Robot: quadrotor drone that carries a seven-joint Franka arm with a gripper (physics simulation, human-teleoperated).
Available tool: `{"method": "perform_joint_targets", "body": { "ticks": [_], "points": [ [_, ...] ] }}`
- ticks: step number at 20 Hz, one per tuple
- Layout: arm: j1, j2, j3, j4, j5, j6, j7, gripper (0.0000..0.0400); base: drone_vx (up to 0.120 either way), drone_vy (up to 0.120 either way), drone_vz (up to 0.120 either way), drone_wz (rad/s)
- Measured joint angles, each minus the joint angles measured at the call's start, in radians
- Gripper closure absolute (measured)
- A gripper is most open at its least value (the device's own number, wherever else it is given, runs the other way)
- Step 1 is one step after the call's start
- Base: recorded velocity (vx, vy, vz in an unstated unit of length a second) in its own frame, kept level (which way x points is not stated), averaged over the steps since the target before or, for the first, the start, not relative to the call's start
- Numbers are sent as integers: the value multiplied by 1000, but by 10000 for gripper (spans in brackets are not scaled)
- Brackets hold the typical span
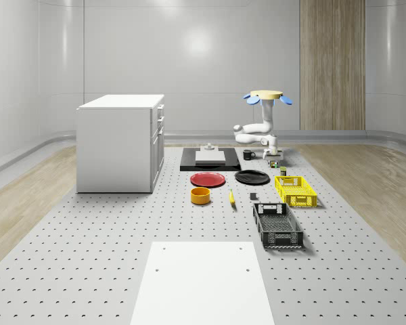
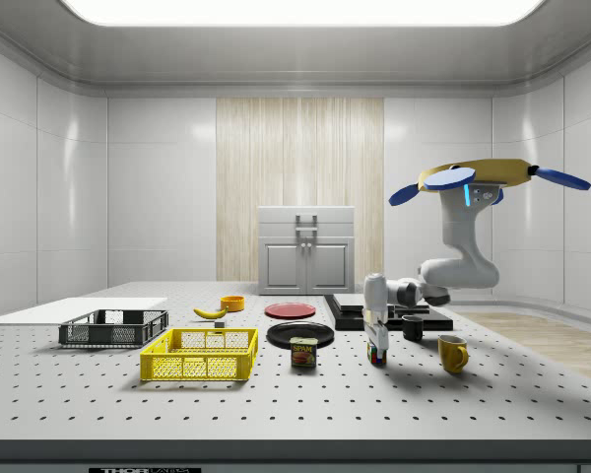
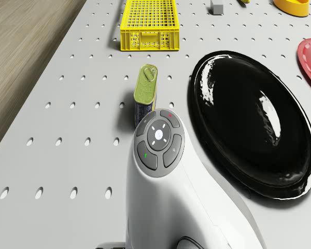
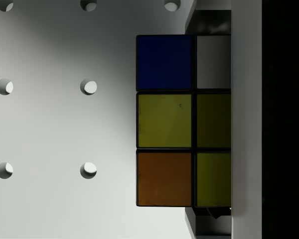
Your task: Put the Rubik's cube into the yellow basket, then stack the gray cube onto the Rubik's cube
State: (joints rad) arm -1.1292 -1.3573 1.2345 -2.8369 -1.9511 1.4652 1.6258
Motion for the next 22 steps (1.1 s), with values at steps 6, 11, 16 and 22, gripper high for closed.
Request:
{"method": "perform_joint_targets", "body": {
  "ticks": [6, 11, 16, 22],
  "points": [
    [-8, -12, 2, 5, 5, 13, 4, 53, 0, 0, 0, 0],
    [-13, -22, 4, 6, 10, 22, 7, 69, 0, 0, 0, 0],
    [-16, -28, 48, -3, 53, 13, 15, 73, 0, 0, 24, 0],
    [-22, -38, 103, -11, 110, 4, 24, 75, 0, 0, 120, 0]
  ]
}}
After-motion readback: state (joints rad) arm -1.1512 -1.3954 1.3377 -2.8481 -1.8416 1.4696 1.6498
